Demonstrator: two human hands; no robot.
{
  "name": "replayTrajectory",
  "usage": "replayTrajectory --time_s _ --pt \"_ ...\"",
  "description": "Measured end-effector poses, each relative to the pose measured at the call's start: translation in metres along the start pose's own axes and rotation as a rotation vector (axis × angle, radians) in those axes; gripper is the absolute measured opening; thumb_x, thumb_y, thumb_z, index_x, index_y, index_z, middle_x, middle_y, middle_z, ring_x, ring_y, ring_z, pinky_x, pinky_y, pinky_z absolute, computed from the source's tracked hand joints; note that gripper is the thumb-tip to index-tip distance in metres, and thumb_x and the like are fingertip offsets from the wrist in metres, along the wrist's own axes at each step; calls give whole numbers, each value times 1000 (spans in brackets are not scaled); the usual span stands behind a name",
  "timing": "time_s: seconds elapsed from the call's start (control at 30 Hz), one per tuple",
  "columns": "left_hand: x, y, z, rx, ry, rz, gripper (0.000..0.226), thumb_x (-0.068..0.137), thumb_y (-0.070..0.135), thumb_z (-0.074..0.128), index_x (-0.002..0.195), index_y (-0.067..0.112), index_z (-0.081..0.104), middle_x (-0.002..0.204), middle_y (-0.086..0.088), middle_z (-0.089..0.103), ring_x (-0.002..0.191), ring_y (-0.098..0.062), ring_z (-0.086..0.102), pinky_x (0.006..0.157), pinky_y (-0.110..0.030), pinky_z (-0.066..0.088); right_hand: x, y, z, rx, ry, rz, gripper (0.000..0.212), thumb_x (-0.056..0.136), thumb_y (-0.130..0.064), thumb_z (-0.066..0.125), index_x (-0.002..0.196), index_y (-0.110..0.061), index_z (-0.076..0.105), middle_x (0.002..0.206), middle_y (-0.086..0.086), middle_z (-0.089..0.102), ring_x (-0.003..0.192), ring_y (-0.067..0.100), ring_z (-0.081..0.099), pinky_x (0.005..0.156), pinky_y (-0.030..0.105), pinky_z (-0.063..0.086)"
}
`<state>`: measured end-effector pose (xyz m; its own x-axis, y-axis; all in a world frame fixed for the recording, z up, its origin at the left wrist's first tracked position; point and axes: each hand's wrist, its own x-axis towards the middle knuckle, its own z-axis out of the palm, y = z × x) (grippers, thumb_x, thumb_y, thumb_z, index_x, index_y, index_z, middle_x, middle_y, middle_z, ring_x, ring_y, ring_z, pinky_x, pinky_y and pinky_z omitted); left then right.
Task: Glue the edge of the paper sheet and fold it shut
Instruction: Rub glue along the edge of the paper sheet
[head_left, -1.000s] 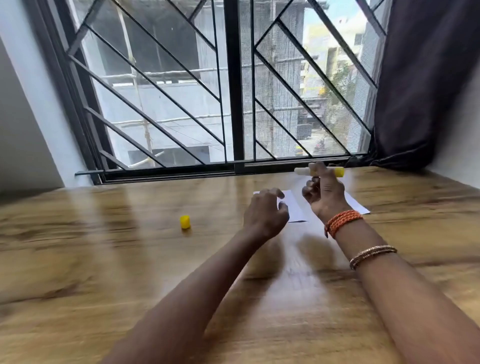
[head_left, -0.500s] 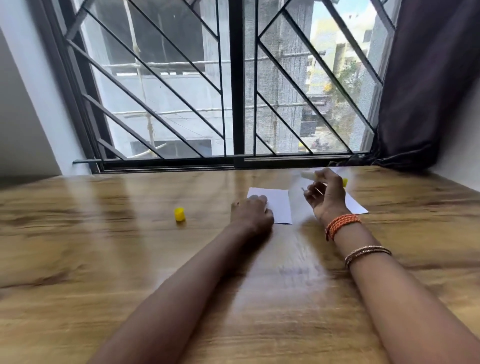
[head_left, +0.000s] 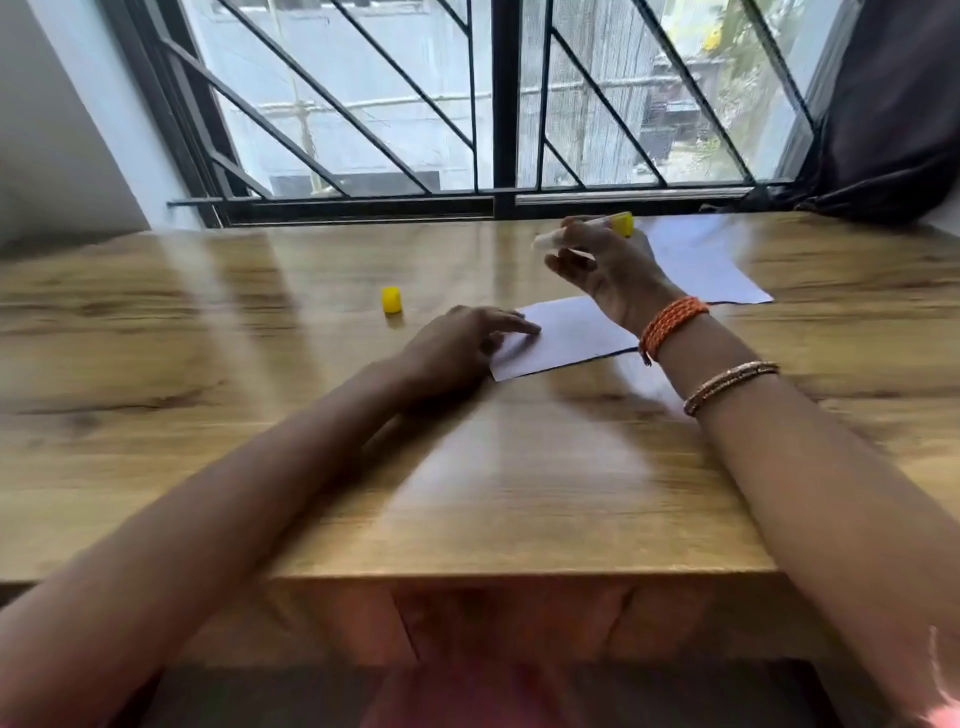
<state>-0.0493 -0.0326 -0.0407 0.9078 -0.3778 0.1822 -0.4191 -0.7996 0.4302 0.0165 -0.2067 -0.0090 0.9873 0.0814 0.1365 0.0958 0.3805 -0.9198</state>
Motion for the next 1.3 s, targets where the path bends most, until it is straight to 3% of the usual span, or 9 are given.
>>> replayTrajectory --time_s 0.1,0.23,0.37,0.5,0.63,0.8,0.93,1.07,1.3 --pt "-14 -6 -6 -106 -2 32 48 85 -6 44 118 23 64 137 -2 54 127 -11 47 104 -16 33 -7 4 10 -81 -131 27 14 81 9 60 82 -5 59 80 15 65 85 29 66 74 32 59" --pt "-19 -12 -4 37 229 -16 33 85 4 55 103 26 72 112 0 66 116 -20 50 102 -41 31 -16 11 11 -211 -181 41 8 82 4 63 81 -4 61 78 13 67 80 24 68 76 33 58" --pt "-27 -10 -4 -68 242 -41 24 83 11 56 98 19 73 101 -7 67 100 -25 60 93 -43 45 -23 17 13 -382 -104 122 8 83 -12 69 79 -9 63 71 5 59 63 13 58 61 24 56" --pt "-38 -14 -5 -87 191 -45 33 81 31 53 107 19 70 115 -1 66 110 -18 59 97 -40 46 -17 17 15 -470 -94 152 13 82 -19 69 88 -10 63 68 1 58 54 11 54 52 23 51" --pt "-45 -15 -6 -164 147 -48 42 80 32 49 116 20 66 127 1 62 125 -13 51 107 -37 39 -11 12 19 -509 -121 105 13 81 -16 69 93 -14 63 69 2 57 55 11 52 50 21 48" --pt "-50 -12 -8 -46 70 -38 49 82 35 41 129 28 54 140 7 50 138 -14 35 113 -43 28 -8 12 20 -628 -266 37 11 82 -9 66 91 -14 65 77 6 62 60 9 59 48 21 47" --pt "-50 -17 -14 14 -23 -14 50 84 39 38 133 34 47 143 17 41 139 -7 28 114 -36 22 -9 14 25 -729 -363 -106 4 82 -5 67 81 -9 65 67 8 61 57 10 59 48 26 49" --pt "-48 -27 -17 -8 -35 17 47 85 38 43 132 38 47 131 30 37 137 -1 29 114 -29 21 -2 18 28 -771 -430 -187 7 80 -2 69 77 -6 64 72 14 62 65 24 59 60 35 51" --pt "-49 -30 -15 16 -27 31 55 80 52 29 133 43 43 140 23 43 132 11 22 112 -23 18 10 24 26 -857 -476 -276 6 73 -4 73 77 -3 69 78 10 68 68 14 61 65 34 52"
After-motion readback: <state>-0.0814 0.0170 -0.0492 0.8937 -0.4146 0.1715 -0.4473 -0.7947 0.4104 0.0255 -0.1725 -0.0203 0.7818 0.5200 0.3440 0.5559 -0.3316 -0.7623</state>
